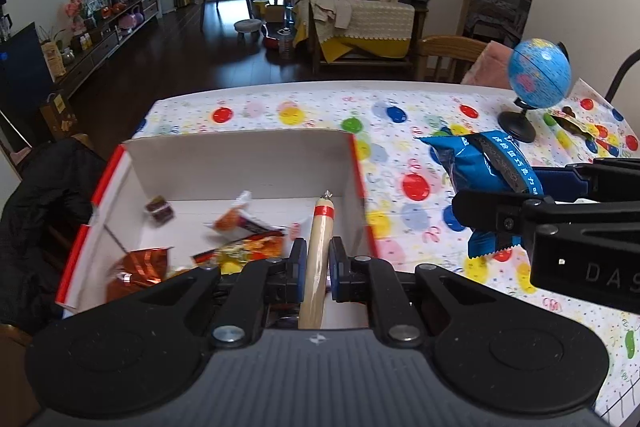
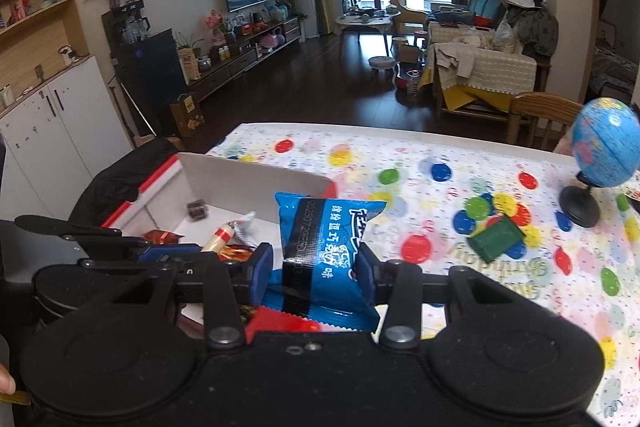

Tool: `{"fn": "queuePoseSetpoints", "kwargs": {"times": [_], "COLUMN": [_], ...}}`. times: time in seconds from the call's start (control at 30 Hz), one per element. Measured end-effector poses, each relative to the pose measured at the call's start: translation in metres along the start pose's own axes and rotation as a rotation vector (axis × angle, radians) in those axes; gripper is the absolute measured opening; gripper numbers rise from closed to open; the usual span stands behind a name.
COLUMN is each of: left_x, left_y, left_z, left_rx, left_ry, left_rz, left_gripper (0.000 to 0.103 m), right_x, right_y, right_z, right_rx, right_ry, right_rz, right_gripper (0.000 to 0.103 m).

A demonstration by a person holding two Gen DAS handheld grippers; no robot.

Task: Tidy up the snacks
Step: 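Carry the stick candy and blue packet in both grippers over the box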

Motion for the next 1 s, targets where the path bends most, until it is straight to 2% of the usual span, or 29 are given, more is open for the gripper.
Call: {"fn": "queuePoseSetpoints", "kwargs": {"times": [0.5, 1.0], "left_x": [-0.013, -0.018], "left_y": [0.005, 0.043], "left_z": [-0.085, -0.143], "left_rx": [-0.044, -0.091], "left_ry": [-0.012, -0.008], "left_rz": [0.001, -0.058], "left_gripper": [0.011, 0.011], "right_x": [-0.017, -0.005], "right_y": [0.044, 0.098], "right_z": [-0.066, -0.083], "right_rx": [-0.019, 0.031], "right_ry": [-0.006, 0.057], "right_rz": [-0.023, -0.114], "right_gripper": [0.042, 0.042]}}
Point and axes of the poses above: each gripper's, at about its wrist camera, not at the fingertips, and y roughly the way its jaws point, z to its right, x to its underside, the point moved 1 cm from there along y, roughly the way its jaws point, and after that the axes turned 3 degrees about -y, right-handed, at the moved point
